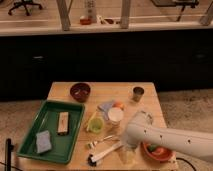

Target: Wipe purple bowl with brush

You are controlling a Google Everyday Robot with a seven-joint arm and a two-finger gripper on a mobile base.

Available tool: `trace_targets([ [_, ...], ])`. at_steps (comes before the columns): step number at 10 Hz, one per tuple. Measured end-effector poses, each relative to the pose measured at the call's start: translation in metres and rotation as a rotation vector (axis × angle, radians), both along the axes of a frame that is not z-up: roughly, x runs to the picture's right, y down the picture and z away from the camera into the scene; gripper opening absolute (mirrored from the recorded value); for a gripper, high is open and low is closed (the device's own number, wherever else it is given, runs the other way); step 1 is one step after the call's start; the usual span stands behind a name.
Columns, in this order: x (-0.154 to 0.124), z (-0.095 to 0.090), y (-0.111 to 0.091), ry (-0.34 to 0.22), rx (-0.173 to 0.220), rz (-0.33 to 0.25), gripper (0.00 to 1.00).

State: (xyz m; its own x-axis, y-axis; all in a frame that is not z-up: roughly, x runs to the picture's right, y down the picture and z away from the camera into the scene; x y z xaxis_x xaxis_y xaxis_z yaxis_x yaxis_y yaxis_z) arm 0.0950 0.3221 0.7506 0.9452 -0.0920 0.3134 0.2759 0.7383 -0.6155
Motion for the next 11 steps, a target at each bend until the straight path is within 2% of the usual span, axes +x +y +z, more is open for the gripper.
trace_targets([
  [6,-0.032,0.001,0.021,-0.089,-0.044,-0.073,0.79],
  [8,-0.040,0.002,0.025,-0.113,-0.051,-0.096,0.64],
  [11,-0.046,0.002,0.025,-0.143,-0.054,-0.113,0.32],
])
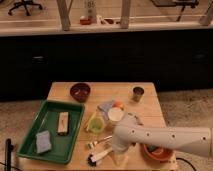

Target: Wipe purple bowl with brush

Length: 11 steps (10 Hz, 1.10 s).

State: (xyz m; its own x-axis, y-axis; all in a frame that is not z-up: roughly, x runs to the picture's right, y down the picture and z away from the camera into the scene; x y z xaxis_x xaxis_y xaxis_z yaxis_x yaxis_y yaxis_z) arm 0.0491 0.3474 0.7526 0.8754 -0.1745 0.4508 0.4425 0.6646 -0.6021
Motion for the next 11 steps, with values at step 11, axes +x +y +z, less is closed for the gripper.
trace_targets([
  [11,0.006,-0.001,-0.036,-0.037,0.046,-0.070,0.00],
])
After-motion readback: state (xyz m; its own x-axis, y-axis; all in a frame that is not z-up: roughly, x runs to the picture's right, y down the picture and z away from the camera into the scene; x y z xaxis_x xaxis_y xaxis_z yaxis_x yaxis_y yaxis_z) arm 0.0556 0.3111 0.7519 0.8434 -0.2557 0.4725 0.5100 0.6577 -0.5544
